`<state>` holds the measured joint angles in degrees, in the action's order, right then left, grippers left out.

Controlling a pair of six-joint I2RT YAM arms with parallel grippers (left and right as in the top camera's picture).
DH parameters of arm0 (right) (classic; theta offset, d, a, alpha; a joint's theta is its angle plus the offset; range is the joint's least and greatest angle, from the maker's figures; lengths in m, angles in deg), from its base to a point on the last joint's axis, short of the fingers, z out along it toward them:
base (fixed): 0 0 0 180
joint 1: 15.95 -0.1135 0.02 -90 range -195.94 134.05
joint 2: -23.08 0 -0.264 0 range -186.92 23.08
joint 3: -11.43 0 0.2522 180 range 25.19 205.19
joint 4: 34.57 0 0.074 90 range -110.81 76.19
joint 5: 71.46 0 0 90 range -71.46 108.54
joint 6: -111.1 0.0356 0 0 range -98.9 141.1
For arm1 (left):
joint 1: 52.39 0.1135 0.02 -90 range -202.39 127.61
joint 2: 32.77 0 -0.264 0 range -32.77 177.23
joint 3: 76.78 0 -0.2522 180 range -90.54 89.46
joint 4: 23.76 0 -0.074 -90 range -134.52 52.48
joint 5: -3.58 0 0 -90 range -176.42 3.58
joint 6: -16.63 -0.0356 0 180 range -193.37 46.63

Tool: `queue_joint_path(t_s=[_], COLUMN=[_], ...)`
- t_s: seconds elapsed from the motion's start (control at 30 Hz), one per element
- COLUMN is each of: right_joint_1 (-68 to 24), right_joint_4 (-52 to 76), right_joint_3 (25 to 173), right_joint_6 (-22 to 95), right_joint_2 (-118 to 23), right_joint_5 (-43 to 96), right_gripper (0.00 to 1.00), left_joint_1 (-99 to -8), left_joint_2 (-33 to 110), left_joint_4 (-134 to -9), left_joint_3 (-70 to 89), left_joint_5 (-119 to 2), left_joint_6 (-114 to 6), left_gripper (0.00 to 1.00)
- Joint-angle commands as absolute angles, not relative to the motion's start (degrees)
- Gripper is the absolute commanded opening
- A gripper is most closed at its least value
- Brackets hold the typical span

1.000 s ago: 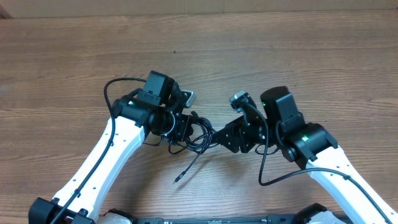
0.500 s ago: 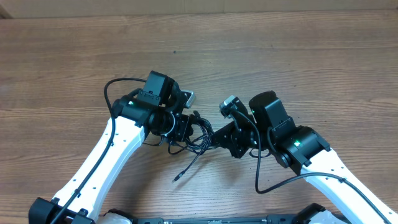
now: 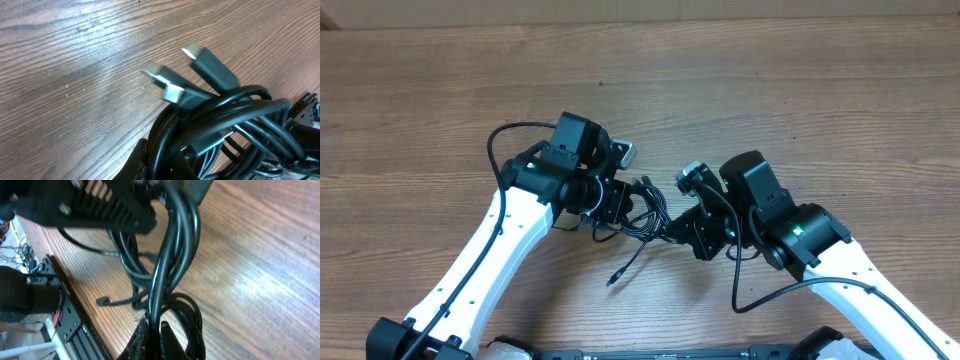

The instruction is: Untangle cables

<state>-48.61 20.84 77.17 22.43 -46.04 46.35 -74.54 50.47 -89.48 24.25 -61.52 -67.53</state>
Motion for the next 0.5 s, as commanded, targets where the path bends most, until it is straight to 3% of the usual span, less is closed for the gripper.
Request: queue_joint_path(t_s=[0.0,0.47], right_joint_1=[-48.85,-48.83], right_joint_4=[21.96,26.46], right_joint_3=[78.51,78.4], right_joint_6=[22.34,22.32], right_joint_2=[-46.07,-46.07], right_joint_5=[45.98,45.96], right_gripper=[0.04,0.04], left_joint_1=[-74.91,-74.67], left_joint_2=[48.88,48.88], left_joint_4=[-88.15,-81.42], left_joint_3=[22.65,22.65], left_joint_5=[-60.01,-63.97], left_joint_6=[-66.63,-59.24], left_gripper=[0.04,0.04])
